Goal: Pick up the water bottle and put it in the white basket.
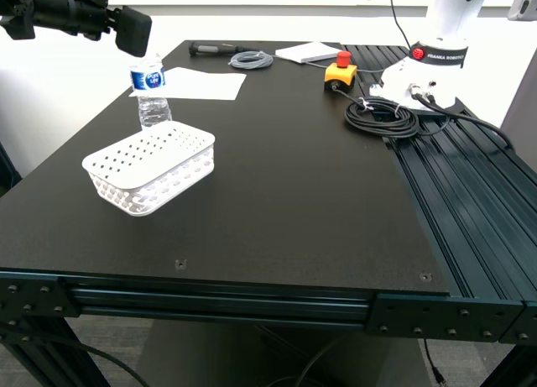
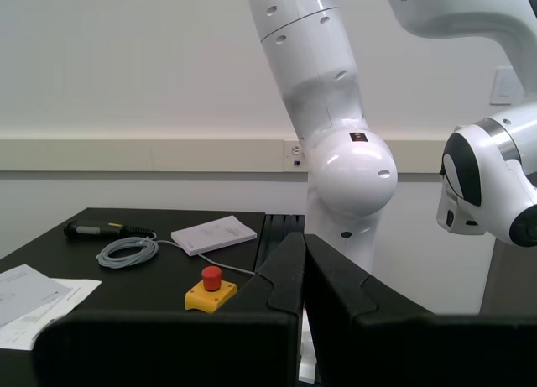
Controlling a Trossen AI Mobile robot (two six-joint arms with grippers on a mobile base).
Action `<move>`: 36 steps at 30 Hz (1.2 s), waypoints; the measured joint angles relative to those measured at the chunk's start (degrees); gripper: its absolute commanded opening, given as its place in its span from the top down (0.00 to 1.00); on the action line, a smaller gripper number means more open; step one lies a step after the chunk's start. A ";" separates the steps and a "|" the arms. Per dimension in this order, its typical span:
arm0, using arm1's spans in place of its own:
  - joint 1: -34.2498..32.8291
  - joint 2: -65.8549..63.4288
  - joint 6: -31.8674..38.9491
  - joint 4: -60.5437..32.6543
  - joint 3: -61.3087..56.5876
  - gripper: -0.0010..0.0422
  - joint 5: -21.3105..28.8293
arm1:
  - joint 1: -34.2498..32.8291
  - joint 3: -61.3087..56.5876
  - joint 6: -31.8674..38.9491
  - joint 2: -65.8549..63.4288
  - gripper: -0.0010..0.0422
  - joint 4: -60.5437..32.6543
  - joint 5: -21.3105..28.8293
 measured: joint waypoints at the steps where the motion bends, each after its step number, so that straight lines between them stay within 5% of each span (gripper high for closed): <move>1: -0.02 0.00 0.00 0.00 0.00 0.98 -0.02 | 0.04 0.00 0.70 0.00 0.44 0.02 0.00; 10: -0.02 0.00 0.00 -0.02 0.00 0.98 -0.02 | 0.09 5.86 -0.85 7.19 0.49 -1.51 0.85; 21: -0.02 0.00 0.00 -0.13 0.00 0.98 -0.02 | 0.37 12.90 2.84 8.48 0.35 -5.75 1.25; 32: -0.04 0.00 0.00 -0.15 0.00 0.98 -0.02 | 0.48 12.98 3.28 8.85 0.57 -7.87 1.25; 36: 0.00 0.00 0.00 -0.17 0.00 0.98 -0.02 | 0.52 13.75 3.37 11.63 0.58 -7.41 3.06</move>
